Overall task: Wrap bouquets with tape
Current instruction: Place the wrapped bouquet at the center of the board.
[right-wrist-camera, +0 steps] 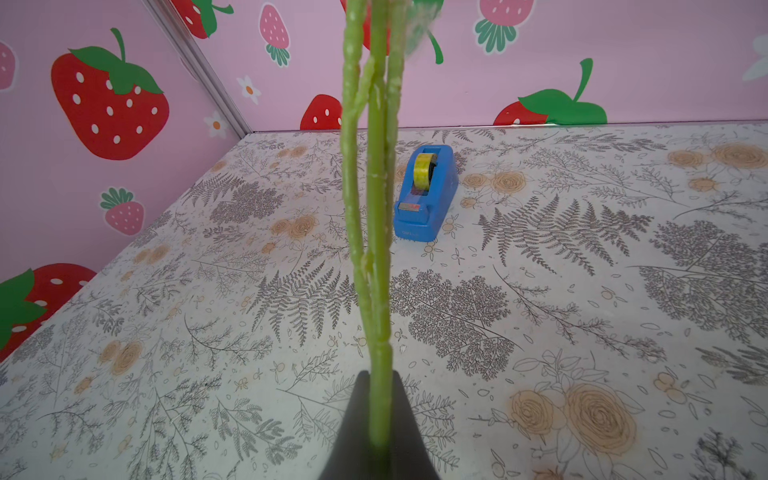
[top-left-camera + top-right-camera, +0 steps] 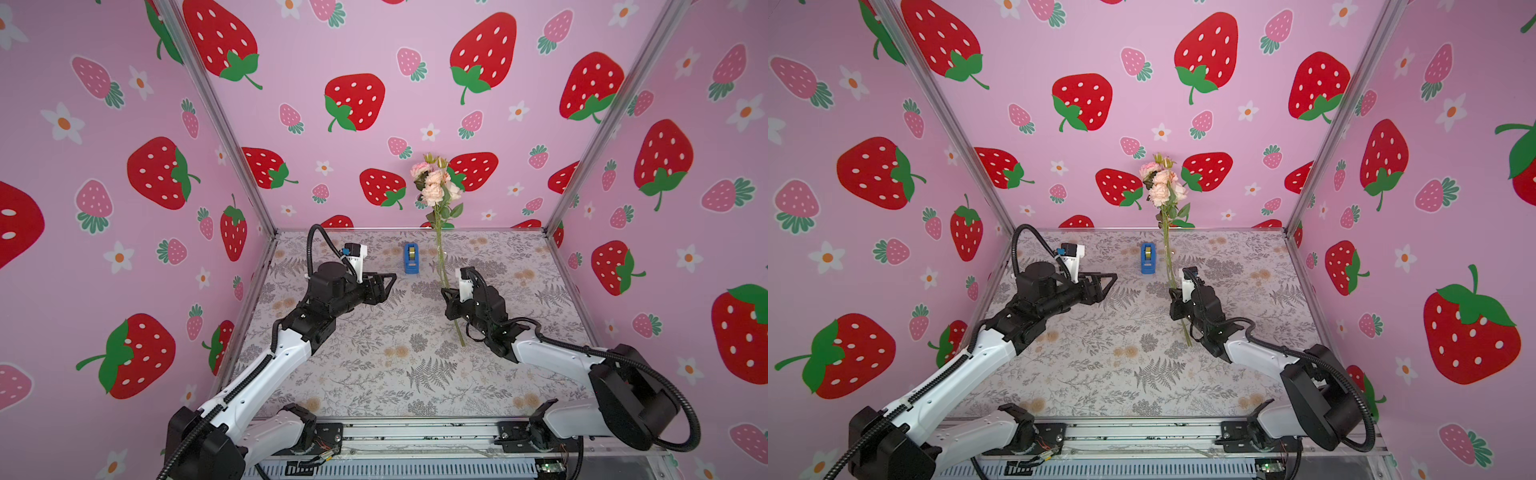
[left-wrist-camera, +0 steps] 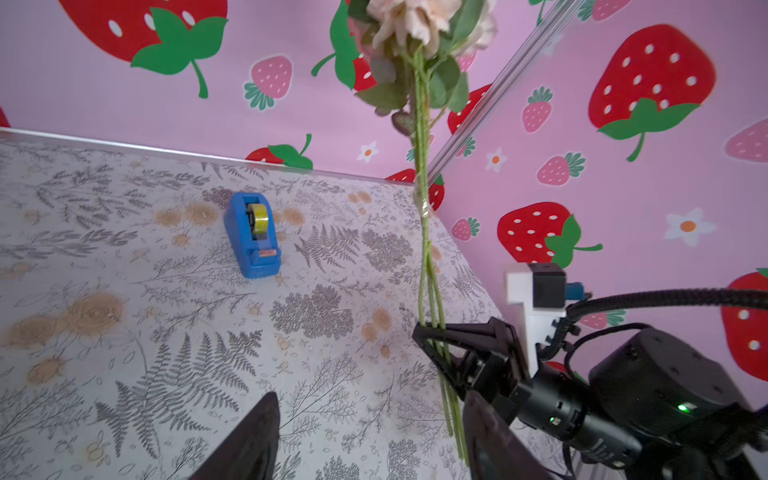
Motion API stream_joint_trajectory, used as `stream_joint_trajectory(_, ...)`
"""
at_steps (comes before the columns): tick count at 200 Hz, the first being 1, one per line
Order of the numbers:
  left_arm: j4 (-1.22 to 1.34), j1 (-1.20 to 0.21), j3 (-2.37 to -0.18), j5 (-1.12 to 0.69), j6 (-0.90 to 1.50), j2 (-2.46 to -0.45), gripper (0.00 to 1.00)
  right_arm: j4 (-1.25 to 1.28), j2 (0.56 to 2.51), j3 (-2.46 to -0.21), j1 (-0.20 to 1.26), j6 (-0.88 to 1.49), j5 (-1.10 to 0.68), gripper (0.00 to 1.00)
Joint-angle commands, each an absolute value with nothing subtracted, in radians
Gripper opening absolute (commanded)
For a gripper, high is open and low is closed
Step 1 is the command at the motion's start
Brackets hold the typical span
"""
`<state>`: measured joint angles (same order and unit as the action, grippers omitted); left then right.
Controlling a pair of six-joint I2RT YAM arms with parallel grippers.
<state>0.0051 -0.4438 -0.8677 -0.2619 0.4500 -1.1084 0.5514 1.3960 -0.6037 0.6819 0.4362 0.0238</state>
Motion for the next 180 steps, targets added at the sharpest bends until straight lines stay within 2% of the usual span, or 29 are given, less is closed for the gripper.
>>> stream_joint_trajectory(1,0.000,-0.428,-0.826,-0.207,0.439,-1.054,0.71,0.520,1.448,-0.605,0.632,0.516,0.047,0.00)
stream_joint_trajectory(60,0.012,-0.416,-0.722,-0.172,0.471,-1.018,0.70,0.490,1.563,-0.559,0.577,0.597,-0.001,0.00)
stream_joint_trajectory(75,0.014,-0.416,-0.706,-0.159,0.476,-1.016,0.70,0.486,1.571,-0.547,0.577,0.592,0.011,0.07)
stream_joint_trajectory(117,0.011,-0.410,-0.665,-0.084,0.472,-0.992,0.71,0.476,1.523,-0.496,0.577,0.583,0.051,0.47)
stream_joint_trajectory(127,0.011,-0.408,-0.655,-0.053,0.474,-0.977,0.71,0.467,1.490,-0.487,0.577,0.576,0.061,0.51)
stream_joint_trajectory(137,0.009,-0.406,-0.646,-0.012,0.479,-0.955,0.72,0.445,1.426,-0.482,0.577,0.555,0.075,0.59)
stream_joint_trajectory(156,0.012,-0.406,-0.633,0.065,0.475,-0.894,0.74,0.399,1.288,-0.483,0.577,0.502,0.116,0.64)
stream_joint_trajectory(180,0.045,-0.406,-0.607,0.172,0.450,-0.820,0.84,0.379,1.082,-0.491,0.578,0.369,0.180,0.74)
